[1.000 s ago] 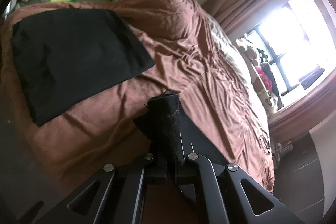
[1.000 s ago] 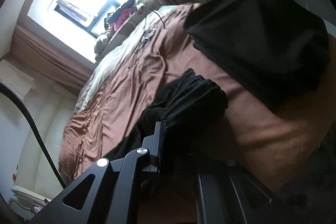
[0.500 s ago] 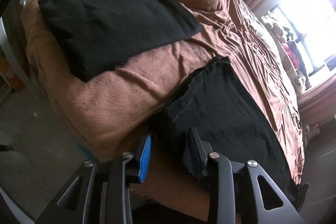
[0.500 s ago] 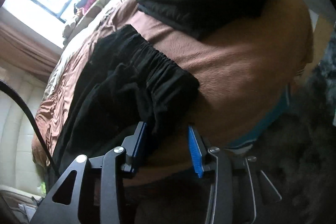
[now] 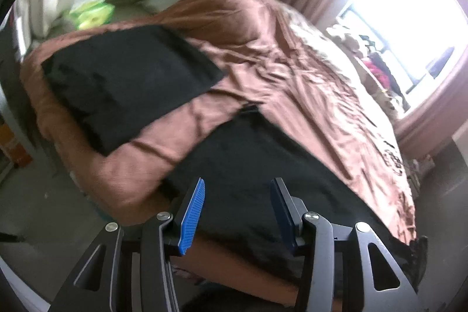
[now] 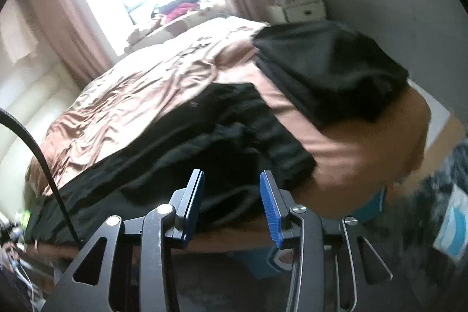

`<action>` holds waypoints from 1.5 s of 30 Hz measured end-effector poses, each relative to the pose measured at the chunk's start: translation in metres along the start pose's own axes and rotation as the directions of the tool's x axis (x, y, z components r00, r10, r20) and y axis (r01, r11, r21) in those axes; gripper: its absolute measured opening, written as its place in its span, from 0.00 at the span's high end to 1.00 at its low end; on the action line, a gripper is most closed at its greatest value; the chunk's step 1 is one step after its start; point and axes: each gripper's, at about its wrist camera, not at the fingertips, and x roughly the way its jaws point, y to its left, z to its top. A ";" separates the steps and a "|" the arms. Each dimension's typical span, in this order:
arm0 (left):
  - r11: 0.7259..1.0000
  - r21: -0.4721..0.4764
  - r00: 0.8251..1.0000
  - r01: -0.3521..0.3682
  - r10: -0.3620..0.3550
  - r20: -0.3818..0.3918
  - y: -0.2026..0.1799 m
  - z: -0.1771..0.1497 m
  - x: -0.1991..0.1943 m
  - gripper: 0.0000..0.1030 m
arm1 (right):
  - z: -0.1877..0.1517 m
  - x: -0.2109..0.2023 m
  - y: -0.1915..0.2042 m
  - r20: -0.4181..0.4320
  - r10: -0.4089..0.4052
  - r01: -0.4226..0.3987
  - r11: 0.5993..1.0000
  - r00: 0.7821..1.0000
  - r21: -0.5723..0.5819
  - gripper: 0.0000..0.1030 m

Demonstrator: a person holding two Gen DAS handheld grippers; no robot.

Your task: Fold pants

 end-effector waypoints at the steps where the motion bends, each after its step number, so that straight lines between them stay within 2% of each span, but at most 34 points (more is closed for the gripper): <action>1: 1.000 0.018 1.000 0.001 -0.001 0.010 -0.010 -0.001 -0.005 0.52 | 0.001 -0.002 0.006 0.004 0.016 -0.015 1.000 1.000 -0.015 0.63; 2: 0.999 0.038 1.000 0.010 -0.011 0.018 -0.021 -0.001 -0.009 0.51 | 0.001 -0.003 0.013 0.008 0.031 -0.031 0.999 0.999 -0.033 0.63; 4: 0.996 0.066 0.998 0.059 -0.061 0.021 -0.043 -0.002 -0.017 0.47 | -0.002 -0.016 0.016 0.024 0.059 -0.057 0.996 0.998 -0.073 0.48; 7: 0.991 0.112 0.996 0.073 -0.078 0.039 -0.074 -0.005 -0.024 0.37 | -0.002 -0.034 0.040 0.081 0.098 -0.085 0.985 0.992 -0.152 0.37; 10: 0.986 0.151 0.995 0.069 -0.079 0.062 -0.100 -0.010 -0.026 0.29 | -0.002 -0.033 0.057 0.103 0.136 -0.115 0.974 0.985 -0.194 0.36; 13: 0.981 0.182 0.995 0.061 -0.075 0.070 -0.124 -0.017 -0.024 0.13 | -0.006 -0.034 0.078 0.107 0.214 -0.183 0.952 0.971 -0.244 0.33; 15: 0.972 0.222 0.993 0.072 -0.091 0.077 -0.141 -0.022 -0.022 0.09 | -0.009 -0.034 0.089 0.091 0.215 -0.178 0.935 0.972 -0.307 0.28; 16: 0.967 0.244 0.993 0.068 -0.090 0.080 -0.150 -0.024 -0.022 0.06 | -0.010 -0.033 0.094 0.089 0.205 -0.166 0.929 0.975 -0.331 0.28; 18: 0.955 0.285 0.991 0.080 -0.107 0.079 -0.165 -0.028 -0.020 0.01 | -0.012 -0.032 0.103 0.067 0.227 -0.190 0.916 0.971 -0.352 0.28; 20: 0.938 0.330 0.990 0.103 -0.129 0.057 -0.180 -0.032 -0.014 0.00 | -0.010 -0.030 0.111 0.029 0.230 -0.204 0.909 0.973 -0.365 0.28; 21: 0.932 0.343 0.989 0.121 -0.143 0.041 -0.186 -0.034 -0.012 0.00 | -0.009 -0.025 0.116 0.011 0.204 -0.185 0.908 0.979 -0.376 0.28; 24: 0.905 0.384 0.983 0.181 -0.177 -0.048 -0.205 -0.038 0.002 0.00 | -0.008 -0.011 0.126 -0.031 0.183 -0.180 0.902 0.983 -0.393 0.28; 28: 0.885 0.423 0.981 0.194 -0.177 -0.078 -0.223 -0.045 0.014 0.00 | 0.000 0.000 0.143 -0.041 0.148 -0.152 0.897 0.988 -0.416 0.24; 32: 0.879 0.434 0.980 0.196 -0.166 -0.105 -0.233 -0.050 0.028 0.00 | 0.008 0.012 0.168 -0.042 0.145 -0.148 0.878 0.989 -0.455 0.19; 35: 0.887 0.444 0.992 0.126 -0.108 -0.065 -0.239 -0.052 0.036 0.00 | 0.013 0.032 0.183 -0.052 0.142 -0.149 0.865 0.989 -0.479 0.19; 42: 0.869 0.472 0.989 0.150 -0.132 -0.071 -0.252 -0.057 0.055 0.00 | 0.024 0.078 0.200 -0.082 0.128 -0.152 0.856 0.988 -0.494 0.19; 45: 0.873 0.448 0.981 0.190 -0.155 -0.114 -0.253 -0.057 0.070 0.00 | 0.026 0.093 0.209 -0.096 0.132 -0.162 0.847 0.987 -0.507 0.19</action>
